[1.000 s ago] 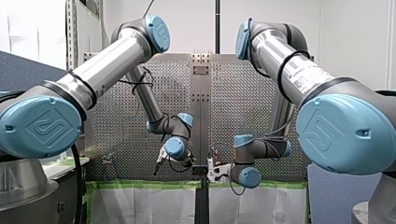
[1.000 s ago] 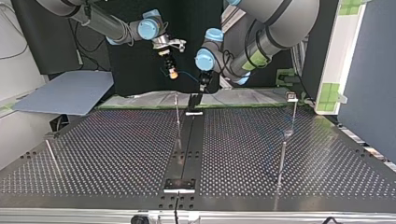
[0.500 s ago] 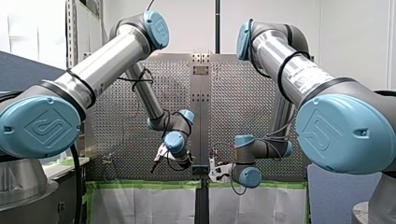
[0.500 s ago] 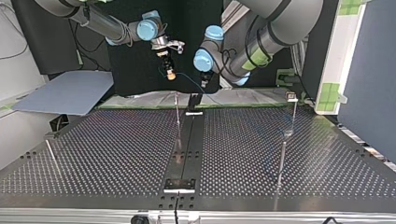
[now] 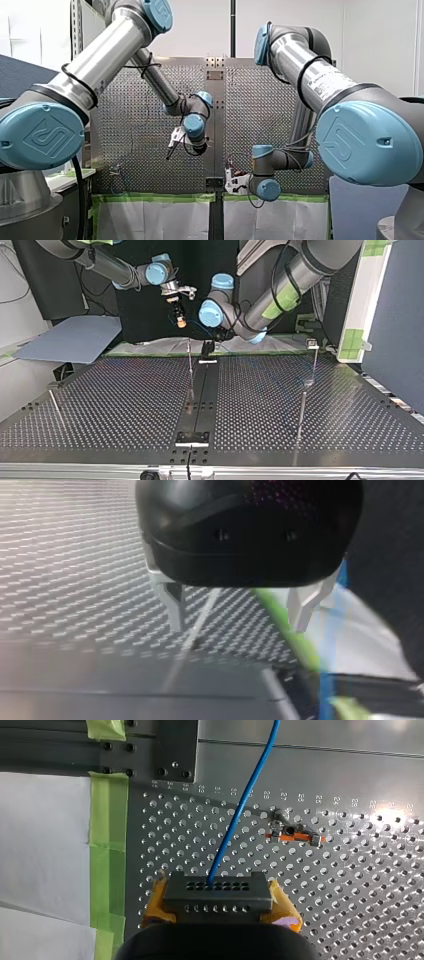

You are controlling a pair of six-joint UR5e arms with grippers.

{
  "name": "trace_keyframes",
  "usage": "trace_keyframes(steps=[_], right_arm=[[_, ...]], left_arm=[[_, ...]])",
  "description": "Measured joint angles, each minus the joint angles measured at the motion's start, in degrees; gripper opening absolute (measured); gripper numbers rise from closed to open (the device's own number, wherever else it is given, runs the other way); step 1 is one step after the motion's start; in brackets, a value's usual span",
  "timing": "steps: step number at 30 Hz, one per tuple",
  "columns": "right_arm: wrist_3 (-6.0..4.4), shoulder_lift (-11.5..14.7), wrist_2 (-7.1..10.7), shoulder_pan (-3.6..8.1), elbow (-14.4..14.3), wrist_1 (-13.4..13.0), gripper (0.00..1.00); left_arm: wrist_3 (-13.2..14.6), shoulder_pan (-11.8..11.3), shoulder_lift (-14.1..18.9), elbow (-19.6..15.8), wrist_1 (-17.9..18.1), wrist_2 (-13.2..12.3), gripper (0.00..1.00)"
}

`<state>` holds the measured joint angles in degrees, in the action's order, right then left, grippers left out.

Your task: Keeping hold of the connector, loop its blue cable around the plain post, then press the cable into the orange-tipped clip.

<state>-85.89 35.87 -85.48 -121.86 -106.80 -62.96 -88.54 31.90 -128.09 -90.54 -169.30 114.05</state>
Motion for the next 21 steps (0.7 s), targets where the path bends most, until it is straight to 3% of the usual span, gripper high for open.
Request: trace_keyframes(steps=[9,14,21], right_arm=[[2.53,-3.35,-0.64,-0.39,3.1,3.4,0.0],[3.36,-3.64,-2.41,-0.48,3.57,5.86,0.0],[4.01,-3.69,-3.06,-0.78,3.63,6.46,0.0]], left_arm=[[1.26,-0.62,4.19,4.73,-4.7,3.13,1.0],[3.64,-0.59,2.78,7.38,-7.38,1.48,1.0],[7.23,-0.96,-0.42,11.04,-11.05,0.0,1.0]])
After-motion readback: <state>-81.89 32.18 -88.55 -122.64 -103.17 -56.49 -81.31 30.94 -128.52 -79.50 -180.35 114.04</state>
